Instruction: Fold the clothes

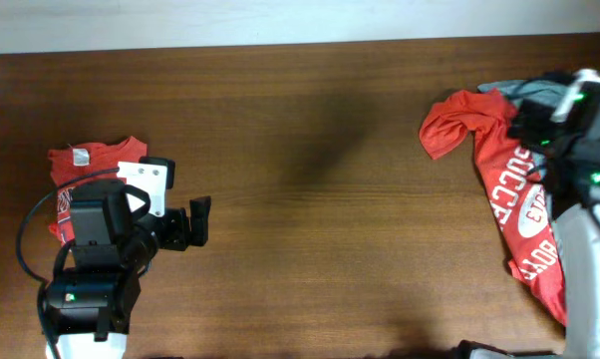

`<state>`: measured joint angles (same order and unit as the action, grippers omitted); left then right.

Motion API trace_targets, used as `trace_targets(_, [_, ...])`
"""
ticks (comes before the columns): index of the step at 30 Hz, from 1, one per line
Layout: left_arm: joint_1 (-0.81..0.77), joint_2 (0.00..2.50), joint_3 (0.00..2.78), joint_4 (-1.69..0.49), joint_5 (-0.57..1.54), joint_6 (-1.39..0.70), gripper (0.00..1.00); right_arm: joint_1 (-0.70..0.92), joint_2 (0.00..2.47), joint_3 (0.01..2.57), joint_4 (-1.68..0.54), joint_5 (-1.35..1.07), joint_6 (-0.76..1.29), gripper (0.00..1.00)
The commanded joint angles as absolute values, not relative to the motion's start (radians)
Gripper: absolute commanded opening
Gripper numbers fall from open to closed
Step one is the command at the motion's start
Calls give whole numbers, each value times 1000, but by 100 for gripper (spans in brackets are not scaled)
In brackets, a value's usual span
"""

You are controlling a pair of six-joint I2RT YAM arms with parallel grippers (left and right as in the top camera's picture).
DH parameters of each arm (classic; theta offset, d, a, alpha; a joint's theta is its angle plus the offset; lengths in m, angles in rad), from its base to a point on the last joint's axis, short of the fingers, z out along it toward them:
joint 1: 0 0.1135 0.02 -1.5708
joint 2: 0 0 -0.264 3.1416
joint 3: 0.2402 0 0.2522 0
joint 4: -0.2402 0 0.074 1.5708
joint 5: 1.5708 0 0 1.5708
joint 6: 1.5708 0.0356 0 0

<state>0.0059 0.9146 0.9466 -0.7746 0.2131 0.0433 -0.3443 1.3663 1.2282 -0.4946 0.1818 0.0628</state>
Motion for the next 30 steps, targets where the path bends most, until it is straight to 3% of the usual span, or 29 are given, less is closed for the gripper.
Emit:
trace_targets(1, [1,914,969,-773,224,37,100,-451,1485,1243,-469,214,57,99])
trace_targets(9, [1,914,969,-773,221,37,100,-534,1666,1243,-328,215,57,89])
trace_targets(12, [1,914,969,-772,221,38,100,-544,1716,1243,-317,218,57,78])
trace_targets(20, [1,914,969,-772,221,37,99,-580,1820,1243,-284,221,61,77])
trace_targets(22, [1,914,969,-772,221,37,100,-583,1827,1243,-276,218,61,66])
trace_targets(24, [1,914,969,-772,221,37,100,-583,1828,1243,-268,218,61,48])
trace_targets(28, [1,914,969,-772,221,37,100,-583,1828,1243,-269,213,62,4])
trace_targets(30, [1,914,969,-772,221,37,100,-583,1827,1243,-272,190,68,4])
